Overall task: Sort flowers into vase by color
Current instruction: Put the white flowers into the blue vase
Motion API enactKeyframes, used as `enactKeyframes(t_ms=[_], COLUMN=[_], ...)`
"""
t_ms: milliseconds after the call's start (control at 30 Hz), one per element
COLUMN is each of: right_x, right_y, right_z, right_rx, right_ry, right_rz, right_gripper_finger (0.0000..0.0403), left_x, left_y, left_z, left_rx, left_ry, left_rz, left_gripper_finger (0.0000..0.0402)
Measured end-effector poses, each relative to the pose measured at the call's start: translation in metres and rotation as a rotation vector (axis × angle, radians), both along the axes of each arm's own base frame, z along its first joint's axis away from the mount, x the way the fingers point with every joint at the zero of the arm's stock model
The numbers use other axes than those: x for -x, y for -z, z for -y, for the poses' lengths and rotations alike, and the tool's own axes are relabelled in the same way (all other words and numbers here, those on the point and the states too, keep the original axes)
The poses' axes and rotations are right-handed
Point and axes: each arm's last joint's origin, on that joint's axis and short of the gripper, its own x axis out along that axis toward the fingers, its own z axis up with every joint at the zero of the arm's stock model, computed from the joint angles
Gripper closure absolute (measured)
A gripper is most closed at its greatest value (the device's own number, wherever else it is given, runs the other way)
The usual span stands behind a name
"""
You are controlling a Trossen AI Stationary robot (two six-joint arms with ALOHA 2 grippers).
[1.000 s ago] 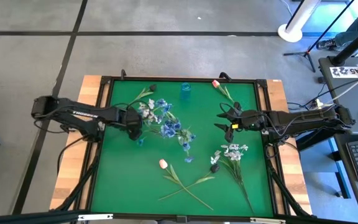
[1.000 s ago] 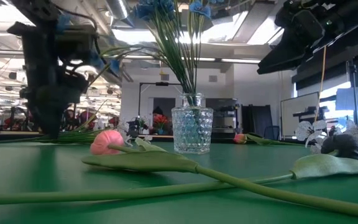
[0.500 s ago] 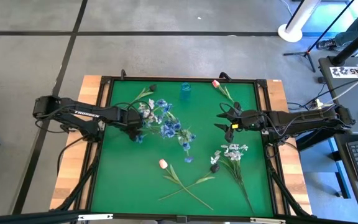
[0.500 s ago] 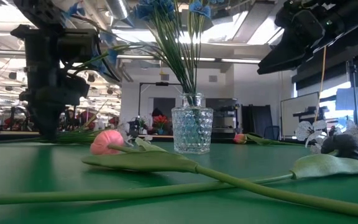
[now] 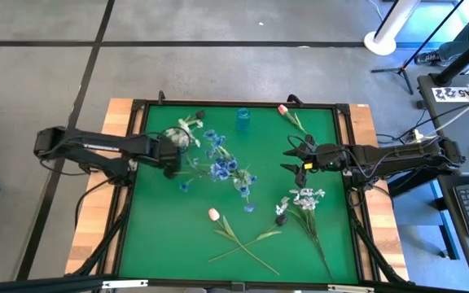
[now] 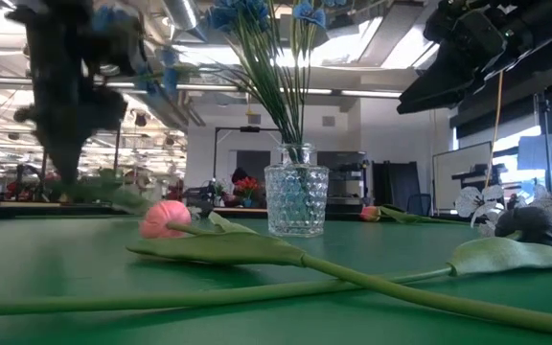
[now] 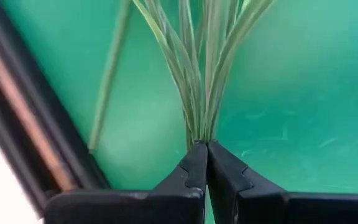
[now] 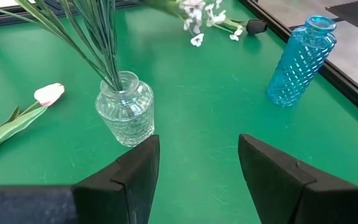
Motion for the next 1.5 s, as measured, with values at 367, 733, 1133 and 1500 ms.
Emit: enactKeyframes(t_ms=[367, 733, 1133, 1500], right_x=[0.000, -0.004, -0.011, -0.018], right_y=[0.000, -0.009, -0.067, -0.106], right_z=[0.000, -0.001, -0.006, 0.022], right_rx=[-0.007, -0.019, 0.109, 0.180], right_ry=[0.004, -0.018, -0.218, -0.196], right_rz=[0.001, 0.101, 0.695, 0.859], right_gripper_finger=[0.0186, 0.0186, 0.0186, 0.0186], left_x=[0.011, 0.018, -0.030, -0.085], left_y=[-0.102, -0.164, -0.231, -0.241], left_z=[0.023, 0.035, 0.047, 0.007], left_rx=[-0.152, -0.477, -0.711, -0.747], left_ry=[0.055, 0.084, 0.486, 0.776], left_rz=[0.347, 0.609, 1.060, 1.364], left_gripper_finger=[0.0401, 0.0401, 0.0401, 0.0401])
